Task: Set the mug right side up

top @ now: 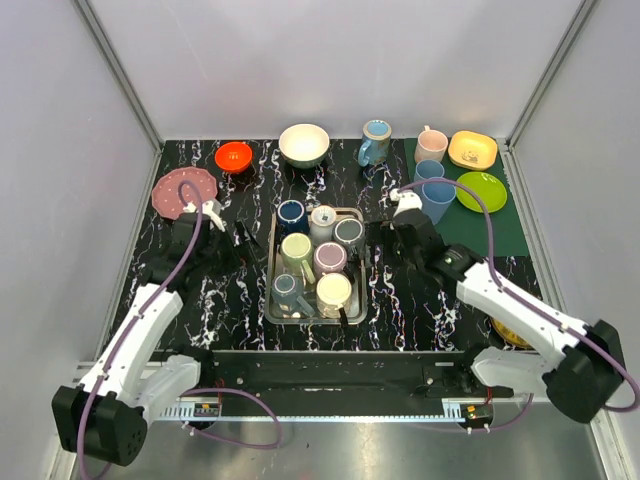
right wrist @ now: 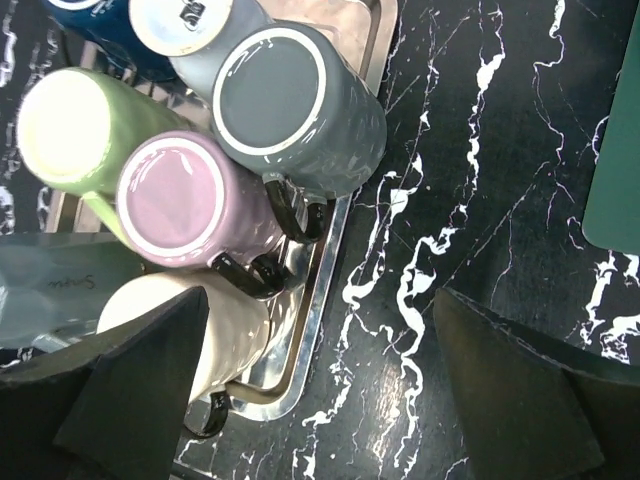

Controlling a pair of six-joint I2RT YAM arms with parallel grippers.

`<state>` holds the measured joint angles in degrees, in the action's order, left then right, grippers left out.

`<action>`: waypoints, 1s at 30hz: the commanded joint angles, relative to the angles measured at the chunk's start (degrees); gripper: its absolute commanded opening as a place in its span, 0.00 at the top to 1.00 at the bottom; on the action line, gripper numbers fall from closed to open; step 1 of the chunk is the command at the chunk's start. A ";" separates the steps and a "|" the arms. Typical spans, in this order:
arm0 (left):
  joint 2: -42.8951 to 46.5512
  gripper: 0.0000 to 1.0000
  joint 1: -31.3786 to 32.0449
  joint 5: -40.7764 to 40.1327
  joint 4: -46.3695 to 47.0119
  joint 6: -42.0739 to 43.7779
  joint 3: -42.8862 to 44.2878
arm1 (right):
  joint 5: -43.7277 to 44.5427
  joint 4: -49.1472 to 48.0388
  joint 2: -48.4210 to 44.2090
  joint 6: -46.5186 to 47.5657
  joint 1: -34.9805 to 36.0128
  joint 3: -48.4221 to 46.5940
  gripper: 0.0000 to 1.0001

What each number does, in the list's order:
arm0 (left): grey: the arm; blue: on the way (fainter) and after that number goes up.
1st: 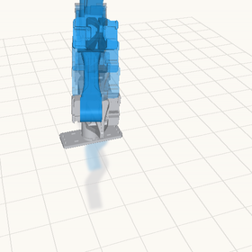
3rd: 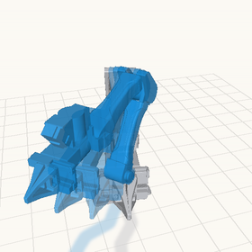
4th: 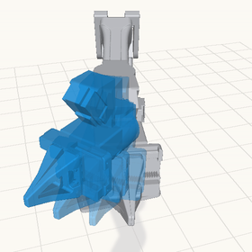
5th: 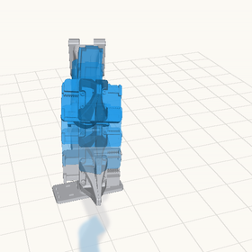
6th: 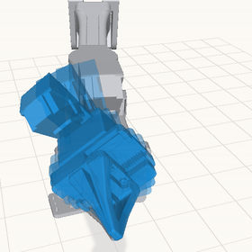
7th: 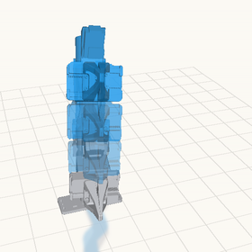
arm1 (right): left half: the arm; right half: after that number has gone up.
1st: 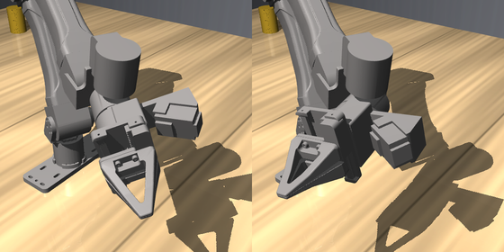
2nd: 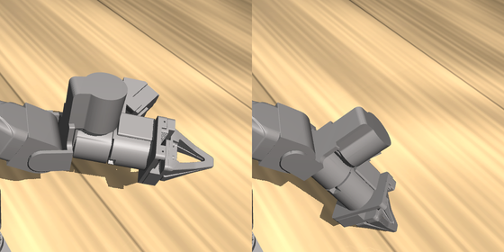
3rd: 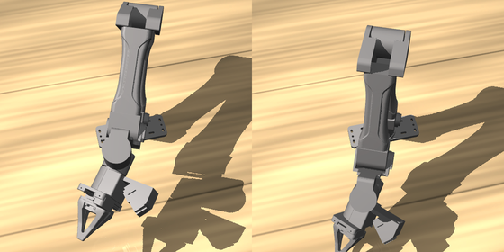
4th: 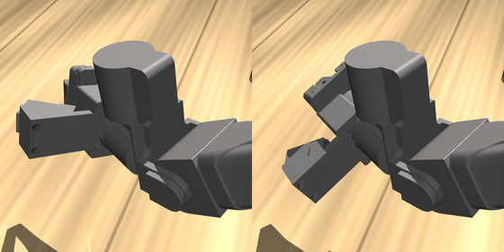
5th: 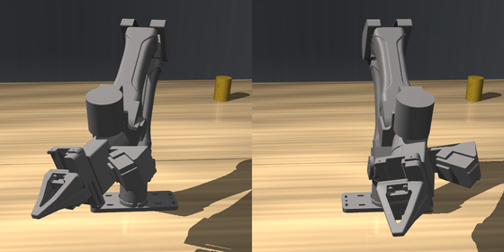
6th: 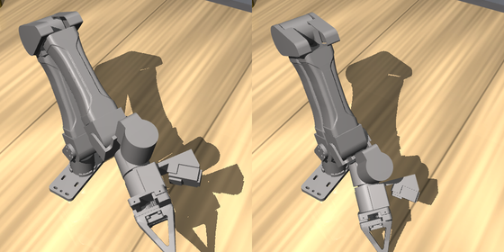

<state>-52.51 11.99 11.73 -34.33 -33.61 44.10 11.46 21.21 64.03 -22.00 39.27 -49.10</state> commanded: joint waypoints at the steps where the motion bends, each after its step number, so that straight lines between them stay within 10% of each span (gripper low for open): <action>1: 1.53 0.01 1.46 -0.56 0.14 3.45 1.78 | 1.46 2.07 5.48 2.22 0.20 -6.78 0.05; 15: 11.90 0.01 1.46 -2.32 3.74 3.99 -2.26 | 0.67 10.43 26.05 6.35 0.20 -20.77 0.32; 30: 13.14 0.01 1.46 -1.53 5.41 3.99 -4.72 | -1.53 10.69 32.03 6.27 0.90 -24.28 0.36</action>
<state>-40.10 13.37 10.26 -32.38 -30.20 40.18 10.81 31.62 94.91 -16.43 39.29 -70.11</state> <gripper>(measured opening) 0.985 0.644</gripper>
